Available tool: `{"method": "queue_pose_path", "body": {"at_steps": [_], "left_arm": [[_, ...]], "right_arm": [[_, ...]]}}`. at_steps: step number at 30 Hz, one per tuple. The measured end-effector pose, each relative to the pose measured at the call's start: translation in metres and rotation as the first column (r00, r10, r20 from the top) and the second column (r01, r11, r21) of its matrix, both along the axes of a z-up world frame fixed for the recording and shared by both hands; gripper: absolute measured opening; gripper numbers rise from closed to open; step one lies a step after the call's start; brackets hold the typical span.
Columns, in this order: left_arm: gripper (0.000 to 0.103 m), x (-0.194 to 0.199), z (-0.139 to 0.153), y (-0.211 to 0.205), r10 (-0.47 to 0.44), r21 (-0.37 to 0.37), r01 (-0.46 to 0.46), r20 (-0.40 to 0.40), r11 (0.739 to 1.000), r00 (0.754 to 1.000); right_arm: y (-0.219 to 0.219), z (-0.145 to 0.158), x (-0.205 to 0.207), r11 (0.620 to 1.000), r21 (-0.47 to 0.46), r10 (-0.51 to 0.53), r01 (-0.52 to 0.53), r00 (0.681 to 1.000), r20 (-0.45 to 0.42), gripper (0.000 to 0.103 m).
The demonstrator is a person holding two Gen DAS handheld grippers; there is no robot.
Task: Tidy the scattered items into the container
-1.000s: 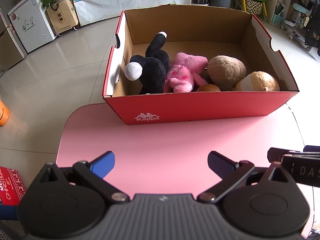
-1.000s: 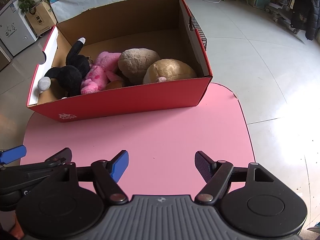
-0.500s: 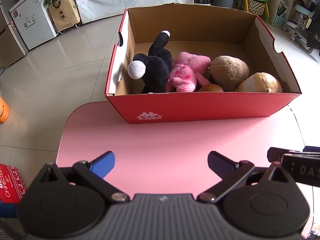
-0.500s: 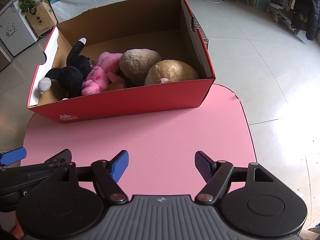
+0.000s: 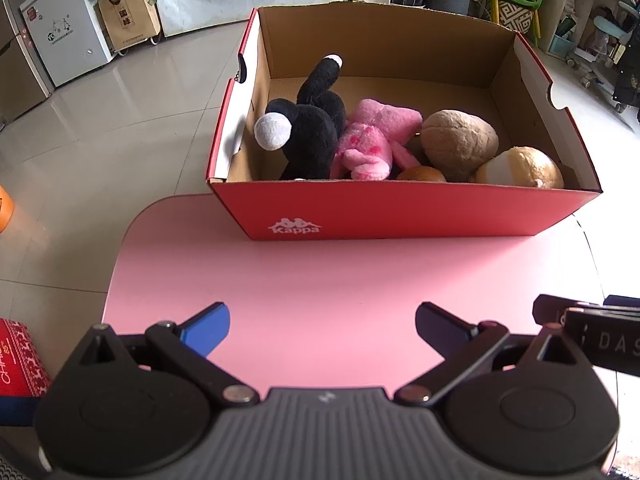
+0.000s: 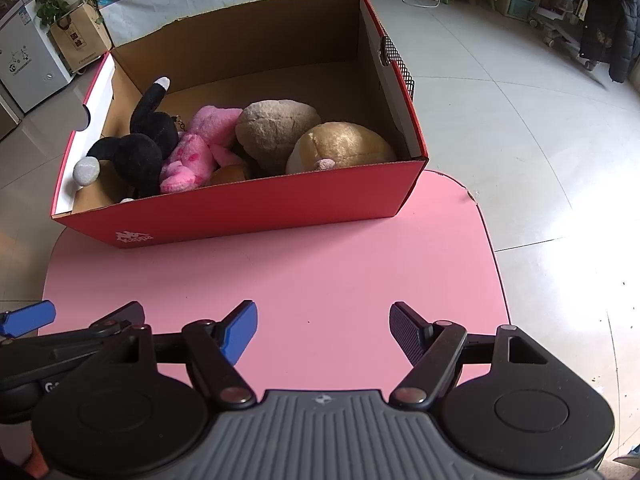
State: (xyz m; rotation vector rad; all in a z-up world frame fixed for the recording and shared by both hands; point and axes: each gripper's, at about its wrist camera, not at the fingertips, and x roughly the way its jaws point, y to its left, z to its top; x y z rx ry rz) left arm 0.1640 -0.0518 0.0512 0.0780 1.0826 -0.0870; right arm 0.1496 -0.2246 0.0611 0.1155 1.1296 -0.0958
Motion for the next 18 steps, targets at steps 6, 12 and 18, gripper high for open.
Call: {"method": "queue_pose_path", "body": {"at_steps": [6,12,18], "left_arm": [[0.103,-0.0003,0.0004,-0.0014,0.000,0.008,0.000,0.005,1.000,1.000],[0.103,0.0007,-0.0001,-0.0023,0.003,0.013,-0.003,0.003,1.000,1.000],[0.103,-0.0001,0.0017,-0.0020,0.006,-0.014,-0.006,0.011,1.000,1.000]], "right_arm": [[-0.0001,0.0001,-0.0002,1.000,-0.002,0.002,-0.002,1.000,0.002,0.074],[0.0003,0.0003,0.0001,1.000,-0.002,0.002,-0.002,1.000,0.005,0.074],[-0.0027,0.0008,0.0011,1.000,-0.007,-0.015,0.015,1.000,0.008,0.074]]}}
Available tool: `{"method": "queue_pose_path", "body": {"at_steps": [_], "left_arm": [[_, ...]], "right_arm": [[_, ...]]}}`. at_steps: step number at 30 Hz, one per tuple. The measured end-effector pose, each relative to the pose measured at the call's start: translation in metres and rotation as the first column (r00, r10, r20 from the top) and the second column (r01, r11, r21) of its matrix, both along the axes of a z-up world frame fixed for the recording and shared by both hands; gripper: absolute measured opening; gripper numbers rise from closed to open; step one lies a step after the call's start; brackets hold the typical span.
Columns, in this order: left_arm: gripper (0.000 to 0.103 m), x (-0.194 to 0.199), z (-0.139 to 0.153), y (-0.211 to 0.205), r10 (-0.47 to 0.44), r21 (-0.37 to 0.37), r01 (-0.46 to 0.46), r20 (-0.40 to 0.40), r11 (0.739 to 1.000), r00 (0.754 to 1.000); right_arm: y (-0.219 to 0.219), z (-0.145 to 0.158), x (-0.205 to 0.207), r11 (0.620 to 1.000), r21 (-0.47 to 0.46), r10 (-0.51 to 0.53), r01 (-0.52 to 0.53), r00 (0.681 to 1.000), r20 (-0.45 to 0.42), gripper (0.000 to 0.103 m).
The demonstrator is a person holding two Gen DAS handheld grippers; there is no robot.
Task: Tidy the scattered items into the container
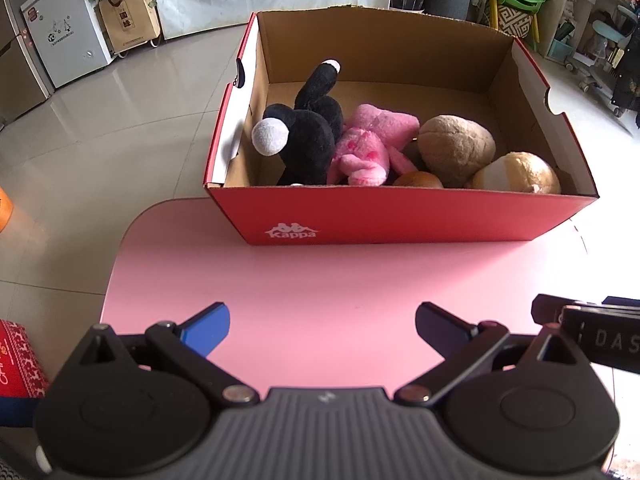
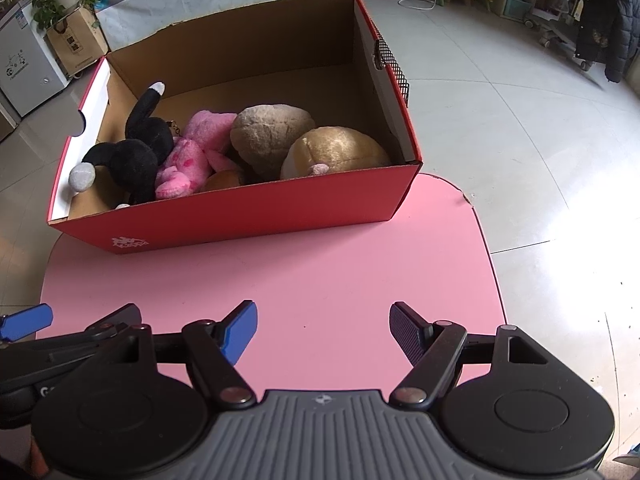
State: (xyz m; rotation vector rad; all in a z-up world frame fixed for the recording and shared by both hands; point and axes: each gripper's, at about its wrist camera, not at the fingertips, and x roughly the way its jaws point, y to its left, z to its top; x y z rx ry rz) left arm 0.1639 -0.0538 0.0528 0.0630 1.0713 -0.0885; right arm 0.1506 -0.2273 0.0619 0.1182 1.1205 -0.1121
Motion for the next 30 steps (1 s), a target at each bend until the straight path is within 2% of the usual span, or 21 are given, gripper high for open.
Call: {"method": "queue_pose_path", "body": {"at_steps": [19,30], "left_arm": [[0.103,-0.0017,0.0015,-0.0021,0.009,-0.001,-0.009,0.010,1.000,1.000],[0.103,-0.0032,-0.0012,-0.0048,0.020,0.026,-0.020,0.009,0.999,1.000]], "right_arm": [[-0.0009,-0.0001,0.0006,1.000,-0.004,0.000,0.000,1.000,-0.002,0.074],[-0.0016,-0.0004,0.0014,1.000,-0.003,-0.003,0.003,1.000,0.002,0.074]]}}
